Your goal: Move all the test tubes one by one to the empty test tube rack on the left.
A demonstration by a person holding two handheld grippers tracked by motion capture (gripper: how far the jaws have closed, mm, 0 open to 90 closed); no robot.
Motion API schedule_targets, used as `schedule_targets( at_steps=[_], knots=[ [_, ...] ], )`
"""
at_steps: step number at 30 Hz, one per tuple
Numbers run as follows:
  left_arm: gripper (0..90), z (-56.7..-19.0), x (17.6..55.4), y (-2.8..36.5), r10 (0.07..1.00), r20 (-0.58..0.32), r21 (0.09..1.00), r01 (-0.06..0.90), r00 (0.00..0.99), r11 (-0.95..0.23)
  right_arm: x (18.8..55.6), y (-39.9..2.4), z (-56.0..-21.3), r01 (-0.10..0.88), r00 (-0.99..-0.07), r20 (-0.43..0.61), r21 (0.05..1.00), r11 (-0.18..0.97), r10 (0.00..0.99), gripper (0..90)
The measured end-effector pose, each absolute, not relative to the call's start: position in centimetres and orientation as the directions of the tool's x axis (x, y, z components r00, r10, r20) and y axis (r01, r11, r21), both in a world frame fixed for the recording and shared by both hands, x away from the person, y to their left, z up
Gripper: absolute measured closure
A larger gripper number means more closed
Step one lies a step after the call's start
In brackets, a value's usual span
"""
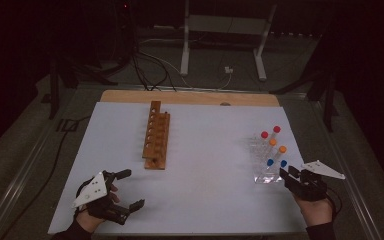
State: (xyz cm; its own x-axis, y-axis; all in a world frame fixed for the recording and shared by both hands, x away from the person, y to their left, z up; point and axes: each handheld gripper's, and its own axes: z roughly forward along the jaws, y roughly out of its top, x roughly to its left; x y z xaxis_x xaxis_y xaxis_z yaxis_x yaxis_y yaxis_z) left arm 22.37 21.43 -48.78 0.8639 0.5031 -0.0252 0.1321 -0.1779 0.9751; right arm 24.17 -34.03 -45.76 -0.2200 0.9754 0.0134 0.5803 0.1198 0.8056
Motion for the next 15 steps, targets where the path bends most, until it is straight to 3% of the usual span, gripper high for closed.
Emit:
schedule_targets(
  at_steps=[15],
  knots=[
    [0.5,-48.8,22.3,21.4,0.503,-0.025,0.975,0.132,0.864,-0.179,25.3,-33.8,-46.1,0.612,-0.232,0.005,0.778,0.141,0.973,76.3]
  ],
)
